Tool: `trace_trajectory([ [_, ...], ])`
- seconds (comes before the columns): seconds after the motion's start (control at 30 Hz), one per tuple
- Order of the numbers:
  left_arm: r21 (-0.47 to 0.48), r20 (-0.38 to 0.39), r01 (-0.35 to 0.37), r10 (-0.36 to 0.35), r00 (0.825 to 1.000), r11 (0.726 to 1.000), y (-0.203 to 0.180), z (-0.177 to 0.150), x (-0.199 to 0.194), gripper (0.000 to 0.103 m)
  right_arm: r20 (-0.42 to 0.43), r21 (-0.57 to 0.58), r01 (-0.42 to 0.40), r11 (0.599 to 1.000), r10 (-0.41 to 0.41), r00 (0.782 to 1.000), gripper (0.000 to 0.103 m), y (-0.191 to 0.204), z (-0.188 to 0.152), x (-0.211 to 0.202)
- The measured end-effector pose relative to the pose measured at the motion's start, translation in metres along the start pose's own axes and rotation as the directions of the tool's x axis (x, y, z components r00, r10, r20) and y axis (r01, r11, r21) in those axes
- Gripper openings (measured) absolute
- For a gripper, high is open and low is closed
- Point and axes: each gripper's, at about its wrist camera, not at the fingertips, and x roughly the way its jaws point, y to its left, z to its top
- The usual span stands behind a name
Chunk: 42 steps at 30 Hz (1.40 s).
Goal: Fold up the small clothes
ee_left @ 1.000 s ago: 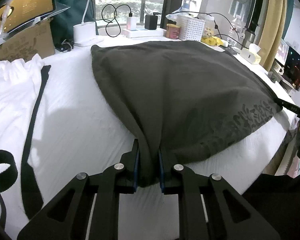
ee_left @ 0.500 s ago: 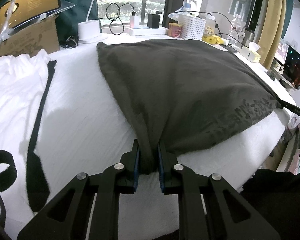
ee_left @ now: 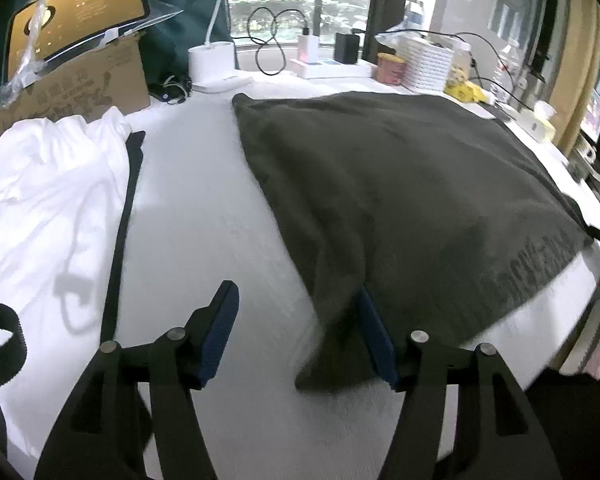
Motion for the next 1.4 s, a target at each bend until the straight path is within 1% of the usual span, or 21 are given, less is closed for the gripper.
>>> trace_trajectory([
  [0.07, -0.016, 0.002, 0.011, -0.011, 1.000, 1.000, 0.004, 0.008, 0.003, 0.062, -0.006, -0.005, 0.002, 1.000, -0.002, 1.000, 0.026, 0.001, 0.006, 0.002],
  [0.13, -0.035, 0.007, 0.019, -0.018, 1.000, 0.999, 0.007, 0.018, 0.009, 0.062, -0.005, -0.007, 0.009, 1.000, -0.009, 1.000, 0.030, 0.001, 0.012, 0.004],
  [0.2, -0.047, 0.017, 0.023, -0.022, 1.000, 0.999, 0.010, 0.027, 0.012, 0.062, 0.000, -0.002, 0.014, 1.000, -0.014, 1.000, 0.043, -0.001, 0.019, 0.006],
  [0.37, -0.069, 0.005, 0.014, -0.014, 1.000, 0.997, 0.018, 0.045, 0.035, 0.062, -0.005, -0.004, 0.013, 1.000, -0.013, 1.000, 0.044, -0.001, 0.036, 0.018],
  [0.5, -0.050, -0.025, -0.029, 0.028, 0.999, 0.998, 0.022, 0.054, 0.056, 0.061, -0.015, -0.009, -0.001, 1.000, 0.001, 1.000, 0.044, 0.003, 0.050, 0.030],
  [0.53, -0.049, -0.036, -0.032, 0.030, 0.999, 0.998, 0.022, 0.055, 0.059, 0.055, -0.017, -0.010, -0.005, 1.000, 0.005, 1.000, 0.044, 0.005, 0.054, 0.034],
  [0.57, -0.038, -0.035, -0.037, 0.035, 0.999, 0.999, 0.022, 0.057, 0.062, 0.043, -0.019, -0.012, -0.009, 1.000, 0.009, 1.000, 0.044, 0.005, 0.057, 0.037],
  [0.6, -0.017, -0.030, -0.046, 0.045, 0.999, 0.999, 0.021, 0.058, 0.063, 0.037, -0.022, -0.014, -0.014, 1.000, 0.014, 1.000, 0.044, 0.006, 0.061, 0.041],
  [0.63, 0.003, -0.030, -0.047, 0.047, 0.998, 0.999, 0.019, 0.060, 0.064, 0.026, -0.024, -0.016, -0.019, 1.000, 0.019, 1.000, 0.044, 0.007, 0.065, 0.045],
  [0.67, 0.007, -0.035, -0.030, 0.030, 0.999, 1.000, 0.019, 0.062, 0.065, 0.003, -0.027, -0.017, -0.024, 1.000, 0.024, 0.999, 0.044, 0.007, 0.068, 0.048],
  [0.7, 0.001, -0.042, -0.015, 0.015, 0.999, 1.000, 0.020, 0.064, 0.066, 0.002, -0.032, -0.018, -0.030, 0.999, 0.030, 0.999, 0.044, 0.008, 0.071, 0.052],
  [0.8, 0.003, -0.037, -0.047, 0.047, 0.998, 0.999, 0.021, 0.067, 0.066, 0.002, -0.036, -0.017, -0.044, 0.999, 0.044, 0.998, 0.044, 0.011, 0.083, 0.064],
  [0.93, -0.039, -0.029, -0.092, 0.091, 0.995, 0.995, 0.035, 0.071, 0.063, 0.002, -0.059, -0.024, -0.072, 0.997, 0.070, 0.996, 0.044, 0.015, 0.097, 0.083],
  [0.97, -0.044, -0.036, -0.087, 0.086, 0.996, 0.995, 0.037, 0.072, 0.064, 0.002, -0.068, -0.031, -0.080, 0.996, 0.078, 0.995, 0.044, 0.018, 0.101, 0.090],
  [1.2, -0.029, -0.057, -0.108, 0.107, 0.993, 0.994, 0.030, 0.077, 0.069, 0.003, -0.113, -0.083, -0.127, 0.988, 0.117, 0.987, 0.044, 0.027, 0.121, 0.116],
  [1.23, -0.027, -0.061, -0.114, 0.112, 0.992, 0.993, 0.029, 0.078, 0.070, 0.003, -0.123, -0.102, -0.137, 0.985, 0.125, 0.985, 0.042, 0.029, 0.123, 0.118],
  [1.27, -0.027, -0.059, -0.112, 0.110, 0.992, 0.993, 0.028, 0.078, 0.070, 0.003, -0.130, -0.139, -0.130, 0.982, 0.112, 0.985, 0.025, 0.034, 0.124, 0.121],
  [1.3, -0.025, -0.065, -0.114, 0.112, 0.992, 0.993, 0.028, 0.079, 0.071, 0.004, -0.134, -0.167, -0.121, 0.979, 0.099, 0.986, 0.013, 0.037, 0.123, 0.122],
  [1.33, -0.024, -0.070, -0.121, 0.119, 0.990, 0.992, 0.027, 0.079, 0.072, 0.004, -0.130, -0.201, -0.109, 0.974, 0.084, 0.988, 0.012, 0.041, 0.124, 0.123],
  [1.37, -0.025, -0.072, -0.128, 0.126, 0.989, 0.991, 0.026, 0.080, 0.073, 0.005, -0.129, -0.212, -0.105, 0.972, 0.079, 0.989, 0.006, 0.042, 0.125, 0.124],
  [1.4, -0.032, -0.075, -0.132, 0.129, 0.989, 0.991, 0.026, 0.081, 0.074, 0.005, -0.127, -0.210, -0.109, 0.972, 0.083, 0.988, 0.004, 0.040, 0.126, 0.125],
])
